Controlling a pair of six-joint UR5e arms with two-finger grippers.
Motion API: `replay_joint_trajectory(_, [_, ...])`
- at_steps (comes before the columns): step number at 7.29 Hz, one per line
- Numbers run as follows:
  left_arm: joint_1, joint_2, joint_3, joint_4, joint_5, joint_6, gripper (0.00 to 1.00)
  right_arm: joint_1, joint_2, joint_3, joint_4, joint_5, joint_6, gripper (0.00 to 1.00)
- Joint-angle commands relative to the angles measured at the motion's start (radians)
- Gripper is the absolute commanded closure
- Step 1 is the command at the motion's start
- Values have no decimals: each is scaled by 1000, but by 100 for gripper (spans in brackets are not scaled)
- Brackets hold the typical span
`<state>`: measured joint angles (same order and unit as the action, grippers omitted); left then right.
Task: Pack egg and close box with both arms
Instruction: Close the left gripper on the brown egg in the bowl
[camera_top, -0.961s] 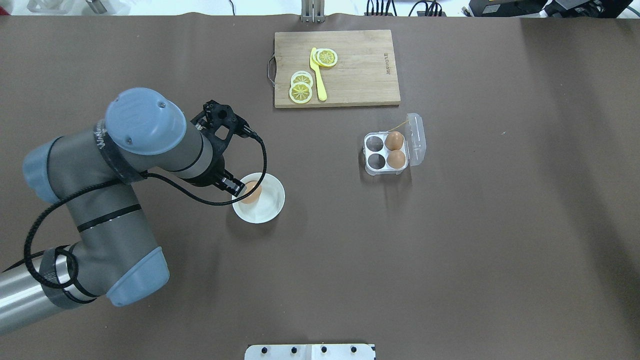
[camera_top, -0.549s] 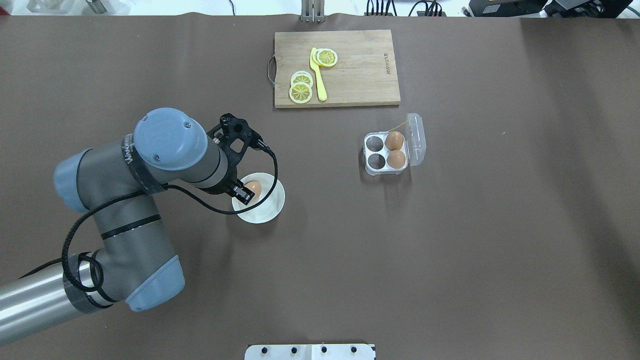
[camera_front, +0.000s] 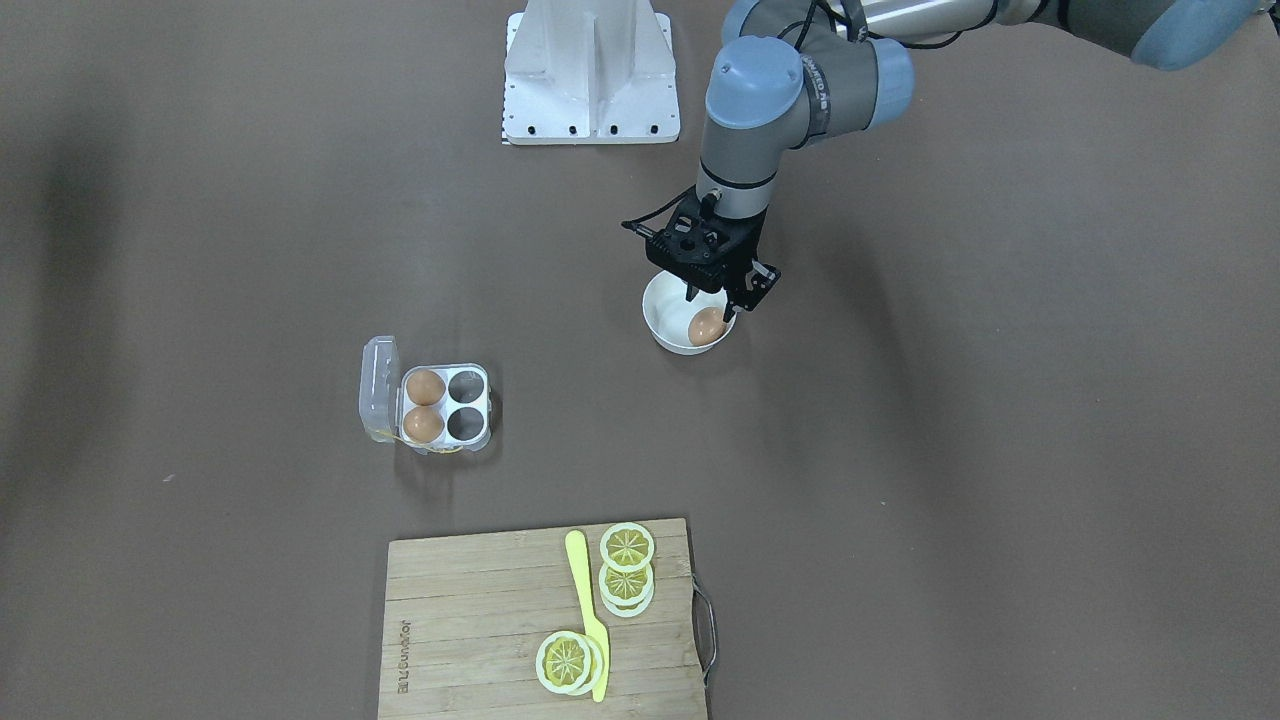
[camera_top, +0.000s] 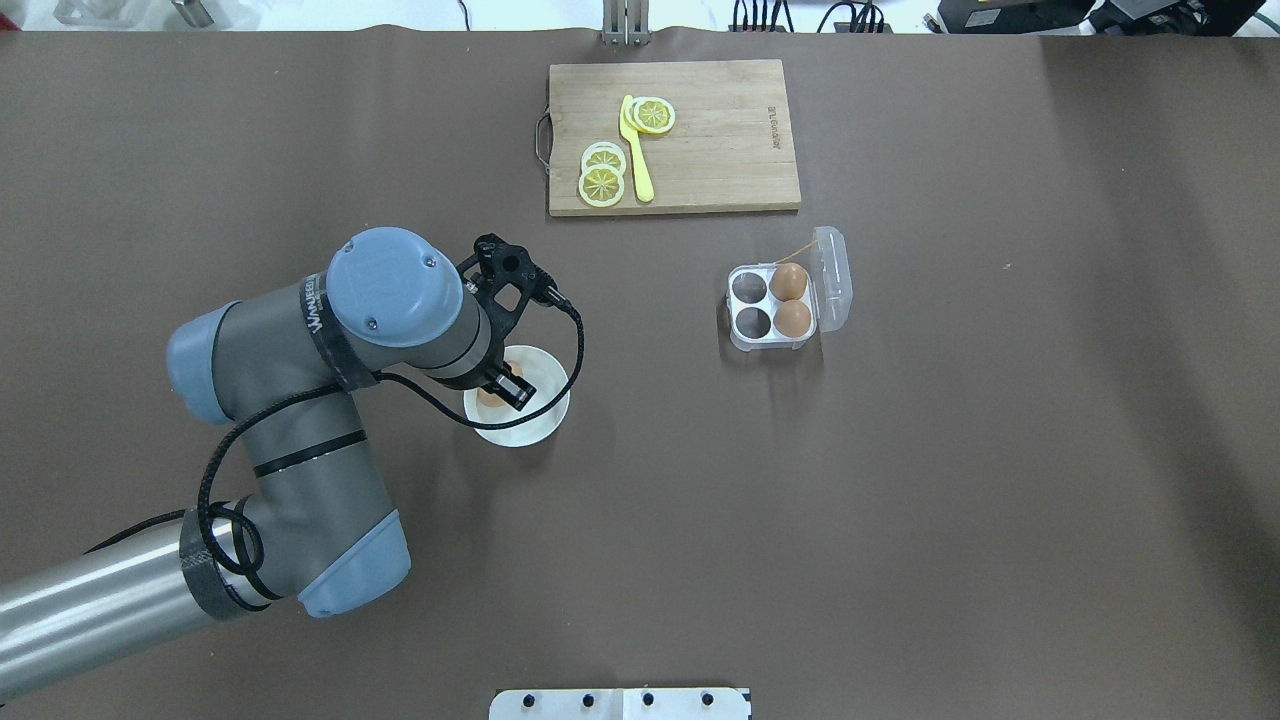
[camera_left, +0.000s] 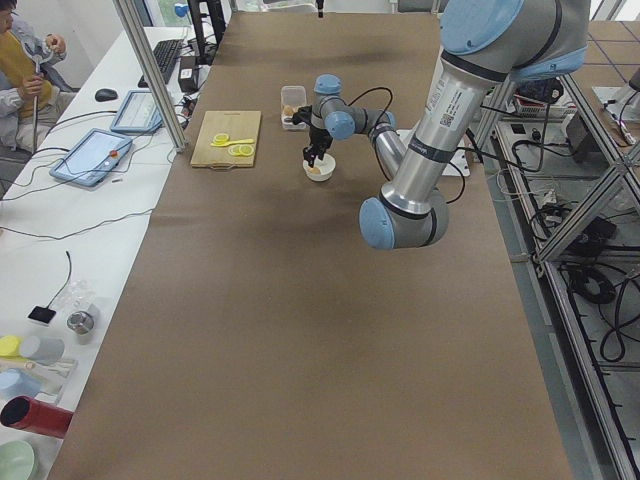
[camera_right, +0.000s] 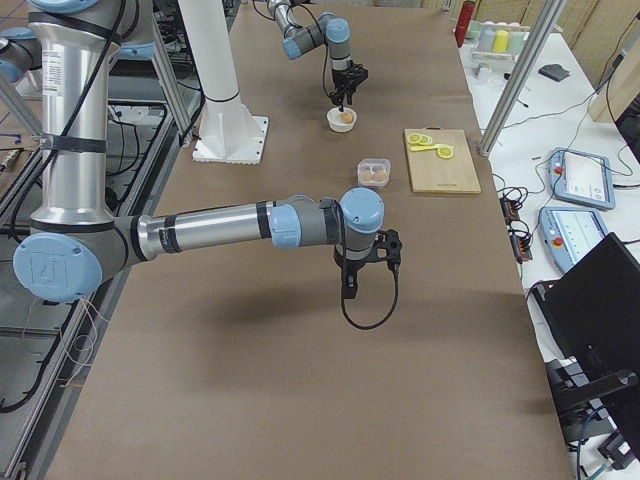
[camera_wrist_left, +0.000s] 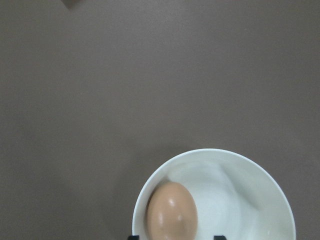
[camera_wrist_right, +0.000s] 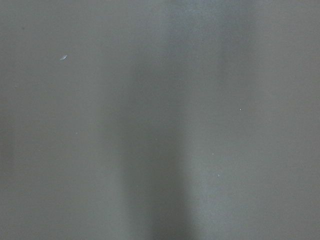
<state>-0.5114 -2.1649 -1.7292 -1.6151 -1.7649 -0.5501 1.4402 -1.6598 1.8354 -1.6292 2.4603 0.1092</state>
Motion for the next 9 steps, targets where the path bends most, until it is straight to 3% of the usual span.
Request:
replay_joint_trajectory(1, [13, -3, 8, 0, 15, -2, 42, -3, -2, -1, -1, 0, 1, 0])
replay_joint_trajectory(4, [25, -16, 69, -55, 15, -7, 42, -3, -2, -2, -1, 0, 1, 0])
replay_joint_trajectory(9, [27, -12, 73, -69, 15, -1, 45, -3, -2, -2, -1, 2, 1, 0])
